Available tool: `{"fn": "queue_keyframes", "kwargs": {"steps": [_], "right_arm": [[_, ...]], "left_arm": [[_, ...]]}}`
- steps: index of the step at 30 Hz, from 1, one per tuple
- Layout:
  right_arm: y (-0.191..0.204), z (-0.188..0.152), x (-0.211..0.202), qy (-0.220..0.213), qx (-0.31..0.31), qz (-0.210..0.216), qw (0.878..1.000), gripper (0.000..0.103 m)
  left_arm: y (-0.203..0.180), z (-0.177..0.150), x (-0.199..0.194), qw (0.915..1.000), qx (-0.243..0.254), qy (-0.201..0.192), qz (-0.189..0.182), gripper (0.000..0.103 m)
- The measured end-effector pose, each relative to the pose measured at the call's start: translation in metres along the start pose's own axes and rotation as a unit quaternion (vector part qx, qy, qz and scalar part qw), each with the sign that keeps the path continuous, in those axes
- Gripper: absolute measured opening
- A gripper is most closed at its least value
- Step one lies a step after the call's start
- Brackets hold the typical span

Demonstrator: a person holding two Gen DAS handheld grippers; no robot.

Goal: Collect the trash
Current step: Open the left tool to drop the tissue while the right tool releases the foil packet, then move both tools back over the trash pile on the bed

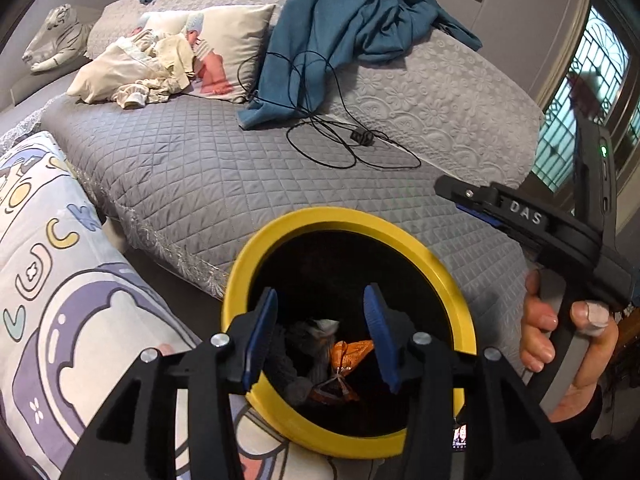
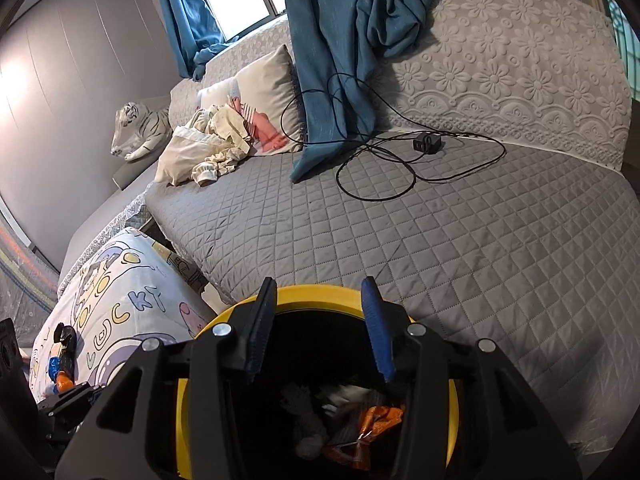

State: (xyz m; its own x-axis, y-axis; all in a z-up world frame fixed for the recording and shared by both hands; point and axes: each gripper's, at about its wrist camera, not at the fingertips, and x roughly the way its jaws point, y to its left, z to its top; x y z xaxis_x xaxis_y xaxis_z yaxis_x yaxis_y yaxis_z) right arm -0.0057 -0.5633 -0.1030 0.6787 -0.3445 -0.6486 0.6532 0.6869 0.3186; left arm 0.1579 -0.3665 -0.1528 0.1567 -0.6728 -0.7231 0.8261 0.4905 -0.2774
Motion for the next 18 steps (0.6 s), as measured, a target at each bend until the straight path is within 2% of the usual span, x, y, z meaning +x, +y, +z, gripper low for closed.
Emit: {"fn": "queue_keyframes", "kwargs": {"steps": [9,14,16,18], "right_arm": [[0.030,0.004,-0.019,-0.018,-0.025,0.023,0.999,0.041],[0.059,0.005,-0.030,-0.028,-0.049,0.049,0.997,0.043],[0.071,0.005,-0.034,-0.030,-0.058,0.059,0.996,0.044],[0.084,0.004,-0.037,-0.031,-0.069,0.073,0.994,0.045]], "left_arm": [[0.020,0.004,-0.041,0.9987,-0.015,-0.041,0.024,0.043],[0.044,0.002,-0.078,0.9951,-0.028,-0.075,0.059,0.043],[0.055,0.000,-0.093,0.9928,-0.033,-0.086,0.077,0.049],[0.065,-0.003,-0.108,0.9904,-0.037,-0.095,0.093,0.049]]}}
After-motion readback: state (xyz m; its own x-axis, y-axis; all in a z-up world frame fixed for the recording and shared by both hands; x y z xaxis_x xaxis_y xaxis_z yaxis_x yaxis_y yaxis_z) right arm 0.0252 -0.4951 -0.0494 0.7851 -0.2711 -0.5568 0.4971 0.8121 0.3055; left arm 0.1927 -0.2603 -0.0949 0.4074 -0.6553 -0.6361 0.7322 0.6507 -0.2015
